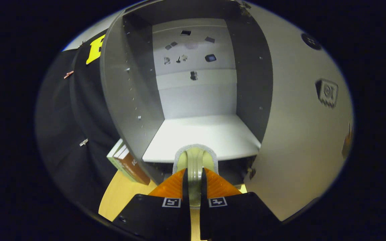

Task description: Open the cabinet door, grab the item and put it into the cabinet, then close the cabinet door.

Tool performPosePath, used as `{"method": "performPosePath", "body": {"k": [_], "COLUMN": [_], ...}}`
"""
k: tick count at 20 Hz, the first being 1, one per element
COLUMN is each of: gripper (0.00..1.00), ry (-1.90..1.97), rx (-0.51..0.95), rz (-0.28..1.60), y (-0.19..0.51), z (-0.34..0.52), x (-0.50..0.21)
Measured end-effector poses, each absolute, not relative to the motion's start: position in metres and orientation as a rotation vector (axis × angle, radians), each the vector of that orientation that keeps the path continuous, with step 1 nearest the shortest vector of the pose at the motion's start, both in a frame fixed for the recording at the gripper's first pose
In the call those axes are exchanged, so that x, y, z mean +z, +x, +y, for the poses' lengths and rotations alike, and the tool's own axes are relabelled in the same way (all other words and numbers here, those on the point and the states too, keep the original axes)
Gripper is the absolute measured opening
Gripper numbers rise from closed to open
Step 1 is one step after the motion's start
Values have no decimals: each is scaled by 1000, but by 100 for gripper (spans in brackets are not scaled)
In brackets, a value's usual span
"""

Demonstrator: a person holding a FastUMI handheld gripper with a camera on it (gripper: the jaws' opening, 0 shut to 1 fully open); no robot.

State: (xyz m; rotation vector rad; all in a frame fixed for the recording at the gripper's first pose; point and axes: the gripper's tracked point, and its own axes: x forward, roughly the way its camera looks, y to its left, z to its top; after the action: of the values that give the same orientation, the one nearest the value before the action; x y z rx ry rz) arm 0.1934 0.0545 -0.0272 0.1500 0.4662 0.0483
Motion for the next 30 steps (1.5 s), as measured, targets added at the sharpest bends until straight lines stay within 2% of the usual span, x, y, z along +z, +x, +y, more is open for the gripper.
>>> {"method": "performPosePath", "body": {"k": [6, 11, 17, 20, 23, 28, 30], "gripper": [15, 15, 15, 19, 32, 100, 100], "ry": [155, 139, 165, 184, 148, 154, 164], "rx": [1, -52, -94, -98, -77, -64, -71], "rz": [461, 558, 576, 583, 600, 465, 379], "y": [274, 334, 376, 384, 382, 371, 360], "z": [53, 46, 38, 38, 40, 43, 41], "x": [-12, -53, -72, -76, -83, -46, -19]}}
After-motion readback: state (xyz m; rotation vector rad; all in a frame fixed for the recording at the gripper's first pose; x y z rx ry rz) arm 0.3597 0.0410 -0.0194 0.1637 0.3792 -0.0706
